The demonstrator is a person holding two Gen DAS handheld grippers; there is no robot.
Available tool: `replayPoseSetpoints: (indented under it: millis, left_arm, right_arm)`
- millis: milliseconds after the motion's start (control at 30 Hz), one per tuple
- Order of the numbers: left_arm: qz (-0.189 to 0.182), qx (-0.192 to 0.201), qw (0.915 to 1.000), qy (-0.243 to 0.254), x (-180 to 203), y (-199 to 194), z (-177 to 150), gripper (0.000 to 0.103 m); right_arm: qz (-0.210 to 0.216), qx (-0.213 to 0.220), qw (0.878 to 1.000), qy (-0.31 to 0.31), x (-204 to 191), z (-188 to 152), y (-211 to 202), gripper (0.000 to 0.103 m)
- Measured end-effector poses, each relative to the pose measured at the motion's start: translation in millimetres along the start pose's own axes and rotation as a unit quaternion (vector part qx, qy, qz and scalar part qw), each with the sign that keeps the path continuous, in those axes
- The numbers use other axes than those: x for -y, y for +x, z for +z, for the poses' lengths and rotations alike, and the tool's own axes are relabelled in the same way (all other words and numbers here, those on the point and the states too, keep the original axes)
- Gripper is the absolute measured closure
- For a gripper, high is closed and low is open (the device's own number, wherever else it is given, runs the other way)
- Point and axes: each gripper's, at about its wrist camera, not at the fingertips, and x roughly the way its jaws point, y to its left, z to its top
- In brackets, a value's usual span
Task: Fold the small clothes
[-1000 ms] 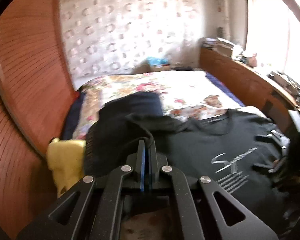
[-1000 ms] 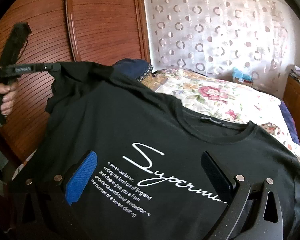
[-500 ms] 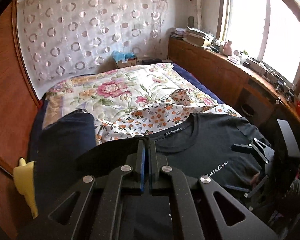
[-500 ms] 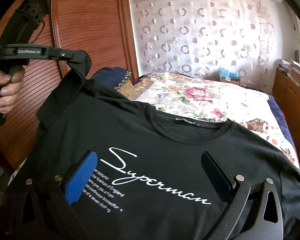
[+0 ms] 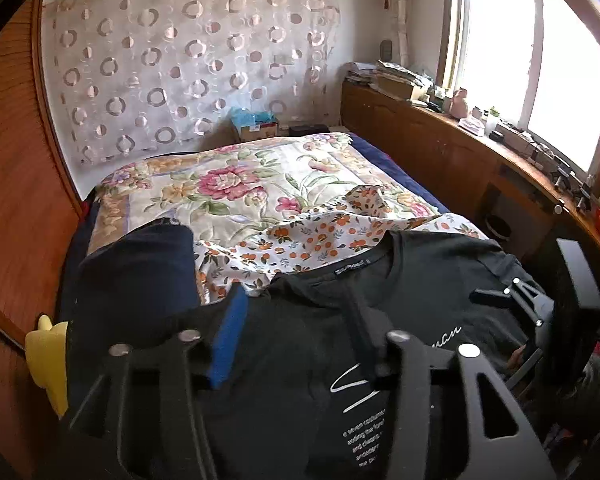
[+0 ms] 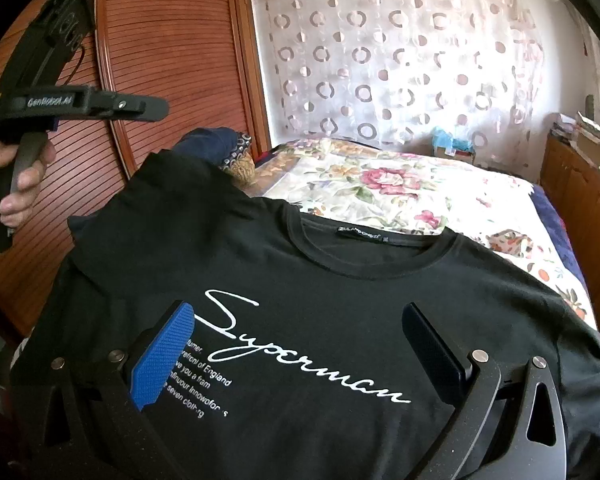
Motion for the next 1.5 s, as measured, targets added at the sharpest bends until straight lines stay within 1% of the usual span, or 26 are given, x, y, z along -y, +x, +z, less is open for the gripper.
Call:
replayPoseSetpoints:
  millis: [33,67,133,167,300,400,533,800,1033,1133,1267,1300,1433,1500]
  left_arm:
    - [-0.001,0.002,1.0000,-0.002,-0.9,-2.1,-4.1,0.039]
    - [-0.003,0.002,1.0000,-0.004,-0.6,-2.3,-6.4,0.036]
    - [-0.005,0.004,1.0000,-0.006,-0.1,-4.7,-12.2,0.027]
    - [-0.006,0.009,0.9999,-0.008,1.0,-7.9,-18.7,0.026]
    - [-0.008,0.017,0.9996,-0.019,8.0,-11.6,-38.6,0.025]
    - [0.000,0.029,0.9991,-0.032,16.2,-12.6,-61.7,0.025]
    - [-0.004,0.022,0.9990,-0.039,29.4,-4.6,-85.3,0.025]
    - [-0.002,0.012,0.9990,-0.043,61.0,7.9,-122.0,0.025]
    - [-0.002,0.006,0.9990,-0.044,81.4,-1.1,-142.7,0.025]
    - [-0.001,0.007,0.9992,-0.040,90.6,-5.2,-148.5,0.025]
    - [0.000,0.012,0.9993,-0.035,103.8,-15.3,-155.8,0.025]
    - [-0.002,0.013,0.9993,-0.034,106.1,-17.7,-157.5,0.025]
    - [0.002,0.017,0.9995,-0.028,117.3,-24.7,-163.6,0.025]
    - [0.002,0.018,0.9995,-0.026,121.4,-26.3,-166.1,0.025]
  right_arm:
    - [-0.001,0.000,1.000,0.000,2.8,1.2,-0.6,0.000]
    - [-0.002,0.000,1.000,-0.001,5.1,1.0,-2.5,0.000]
    - [-0.004,0.002,1.000,-0.003,9.1,0.3,-6.7,0.000]
    - [-0.006,0.003,1.000,-0.004,8.7,-0.9,-9.6,0.000]
    - [-0.016,0.001,1.000,-0.001,15.9,-4.5,-21.8,0.000]
    - [-0.032,0.001,1.000,0.000,21.6,-10.3,-35.0,0.000]
    - [-0.055,0.001,0.998,0.010,32.8,-21.5,-56.3,0.000]
    - [-0.121,-0.001,0.991,0.047,69.3,-53.6,-104.6,0.000]
    - [-0.175,-0.011,0.982,0.069,95.3,-75.3,-138.5,0.002]
    - [-0.183,-0.017,0.980,0.082,106.2,-84.5,-149.1,0.006]
    - [-0.185,-0.040,0.977,0.101,117.6,-87.5,-152.0,0.021]
    - [-0.187,-0.046,0.975,0.106,121.0,-89.1,-152.8,0.024]
    - [-0.190,-0.072,0.971,0.125,125.7,-80.5,-150.9,0.027]
    - [-0.184,-0.083,0.970,0.138,128.9,-76.1,-155.1,0.030]
